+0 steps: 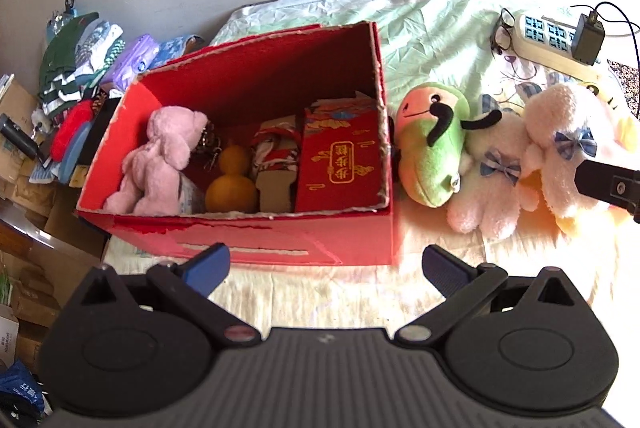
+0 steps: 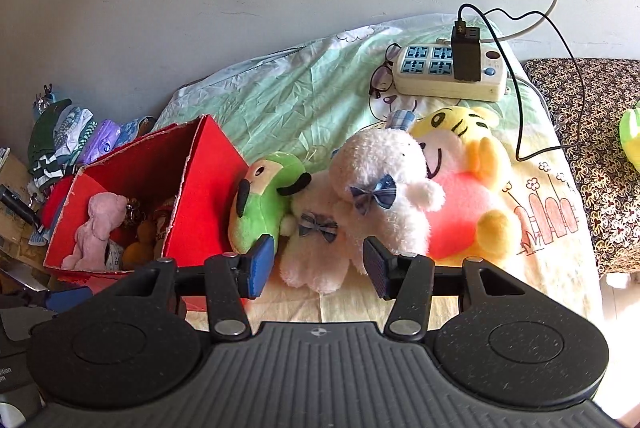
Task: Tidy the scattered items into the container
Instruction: 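Withdraw both grippers from the red box back toward the plush pile, then move both grippers toward the yellow tiger plush with pink belly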
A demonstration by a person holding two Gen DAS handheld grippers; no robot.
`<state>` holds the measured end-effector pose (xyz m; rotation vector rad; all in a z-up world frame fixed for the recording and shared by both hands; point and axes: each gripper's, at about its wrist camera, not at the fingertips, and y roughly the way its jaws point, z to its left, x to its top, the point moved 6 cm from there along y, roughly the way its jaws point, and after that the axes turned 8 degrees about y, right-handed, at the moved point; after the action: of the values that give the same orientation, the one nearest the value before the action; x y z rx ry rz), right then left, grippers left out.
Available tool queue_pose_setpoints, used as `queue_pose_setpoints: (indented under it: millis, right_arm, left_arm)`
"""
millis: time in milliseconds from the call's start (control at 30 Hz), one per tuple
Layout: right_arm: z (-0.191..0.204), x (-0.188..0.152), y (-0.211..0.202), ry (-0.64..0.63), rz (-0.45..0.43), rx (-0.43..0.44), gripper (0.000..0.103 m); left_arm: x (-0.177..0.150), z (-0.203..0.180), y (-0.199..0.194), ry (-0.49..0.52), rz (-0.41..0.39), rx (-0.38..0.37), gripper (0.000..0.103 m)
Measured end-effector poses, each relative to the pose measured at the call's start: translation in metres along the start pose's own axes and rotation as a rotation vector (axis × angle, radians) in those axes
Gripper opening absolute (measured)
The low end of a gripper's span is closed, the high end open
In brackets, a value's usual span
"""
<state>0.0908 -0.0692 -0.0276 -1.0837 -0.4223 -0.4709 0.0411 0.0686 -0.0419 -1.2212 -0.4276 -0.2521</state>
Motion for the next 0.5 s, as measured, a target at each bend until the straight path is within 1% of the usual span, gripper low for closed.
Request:
queue_pose_setpoints:
  millis: [233,367,433,500]
  right_arm:
    - [-0.018,0.002,-0.001,0.023,0.008,-0.012,0.052]
    - [-0.033,0.001,-0.001,0.045,0.01,-0.029,0.052]
    - [-0.044,0.0,-0.002,0.061,0.008,-0.044,0.053]
    - [-0.059,-0.002,-0.003,0.083,0.001,-0.072,0.053]
  left_arm:
    - [0.0,-0.025,0.007,0.04,0.029,-0.021,0.102]
    - [0.0,-0.041,0.012,0.073,0.044,-0.045,0.102]
    - [-0.001,-0.051,0.016,0.092,0.05,-0.069,0.102]
    - [-0.004,-0.063,0.02,0.116,0.051,-0.116,0.102]
